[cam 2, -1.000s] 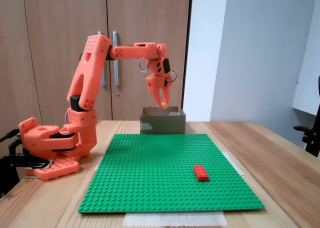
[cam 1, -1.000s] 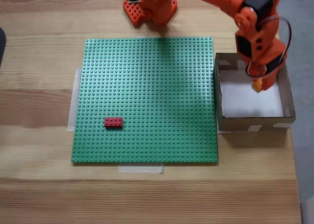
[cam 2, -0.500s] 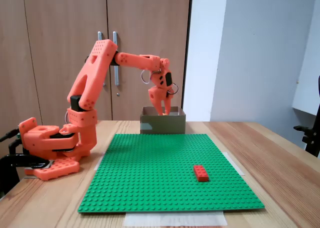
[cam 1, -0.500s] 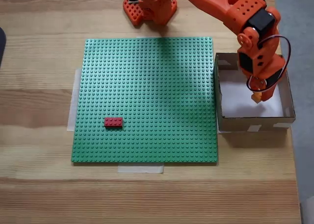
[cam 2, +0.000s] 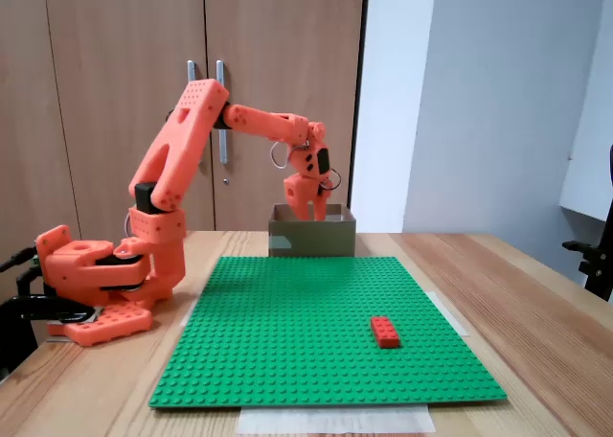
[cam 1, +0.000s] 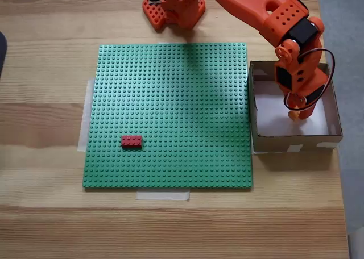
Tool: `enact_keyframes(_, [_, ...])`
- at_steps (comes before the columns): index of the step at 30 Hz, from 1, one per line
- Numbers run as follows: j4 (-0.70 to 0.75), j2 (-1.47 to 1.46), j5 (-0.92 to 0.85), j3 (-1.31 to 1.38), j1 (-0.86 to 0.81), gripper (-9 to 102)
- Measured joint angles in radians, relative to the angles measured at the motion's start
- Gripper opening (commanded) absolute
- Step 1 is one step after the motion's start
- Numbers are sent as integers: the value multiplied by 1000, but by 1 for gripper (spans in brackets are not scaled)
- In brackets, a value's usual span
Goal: Pick the yellow lego block and put it in the box.
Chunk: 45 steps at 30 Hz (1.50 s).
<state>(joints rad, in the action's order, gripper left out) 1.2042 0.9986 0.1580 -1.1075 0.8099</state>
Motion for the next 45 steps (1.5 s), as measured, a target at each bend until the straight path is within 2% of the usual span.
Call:
enact_keyframes(17, [31,-11,6,0,-3,4])
enact_keyframes(32, [51,-11,-9,0,-3,20])
enact_keyframes(45, [83,-6,-11,23,-3,19])
